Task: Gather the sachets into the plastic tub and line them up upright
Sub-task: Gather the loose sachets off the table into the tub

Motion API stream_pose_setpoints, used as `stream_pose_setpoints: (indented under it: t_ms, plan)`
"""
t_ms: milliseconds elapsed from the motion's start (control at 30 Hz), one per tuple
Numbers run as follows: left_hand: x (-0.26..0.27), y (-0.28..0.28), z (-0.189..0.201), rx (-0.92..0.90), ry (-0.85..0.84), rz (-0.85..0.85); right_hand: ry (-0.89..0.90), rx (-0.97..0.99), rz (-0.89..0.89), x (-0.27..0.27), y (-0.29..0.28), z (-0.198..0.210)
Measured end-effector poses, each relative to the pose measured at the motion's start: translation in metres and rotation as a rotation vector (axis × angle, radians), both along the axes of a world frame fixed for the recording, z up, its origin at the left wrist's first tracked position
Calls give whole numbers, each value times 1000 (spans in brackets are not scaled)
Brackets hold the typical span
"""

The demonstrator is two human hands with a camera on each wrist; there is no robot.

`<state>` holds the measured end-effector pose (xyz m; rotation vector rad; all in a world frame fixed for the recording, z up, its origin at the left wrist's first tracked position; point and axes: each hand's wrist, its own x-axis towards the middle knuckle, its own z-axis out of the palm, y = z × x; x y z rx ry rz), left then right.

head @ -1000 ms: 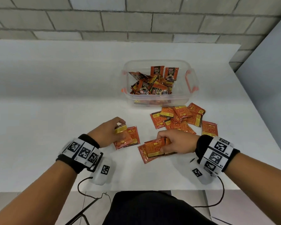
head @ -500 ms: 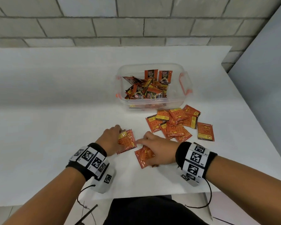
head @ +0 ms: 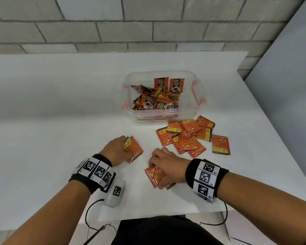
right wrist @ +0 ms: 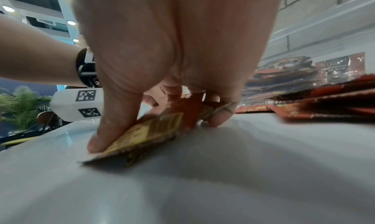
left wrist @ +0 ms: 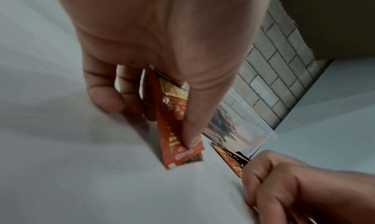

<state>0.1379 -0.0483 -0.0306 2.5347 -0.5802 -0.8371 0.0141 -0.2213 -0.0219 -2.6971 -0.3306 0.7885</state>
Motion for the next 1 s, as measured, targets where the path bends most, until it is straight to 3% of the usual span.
stream_pose_setpoints:
  t_ms: [167, 333, 500, 600, 767, 1000]
  plan:
    - [0, -2, -2, -118, 56, 48, 111, 89, -83, -1, 1, 1]
    - [-3, -18, 1, -119, 12, -50, 133, 112, -176, -5, -18, 12]
    - [-3, -52, 4, -265, 57, -57, 59, 267, -516, -18, -96, 38]
    - [-7, -87, 4, -329, 92, -142, 2, 202, -679, -28, -151, 43]
    - [-10, -131, -2, -149, 79, -302, 91, -33, -759, -47, -195, 23]
    - [-18, -137, 3, 59, -205, -352, 24, -89, -749, -57, -193, 4]
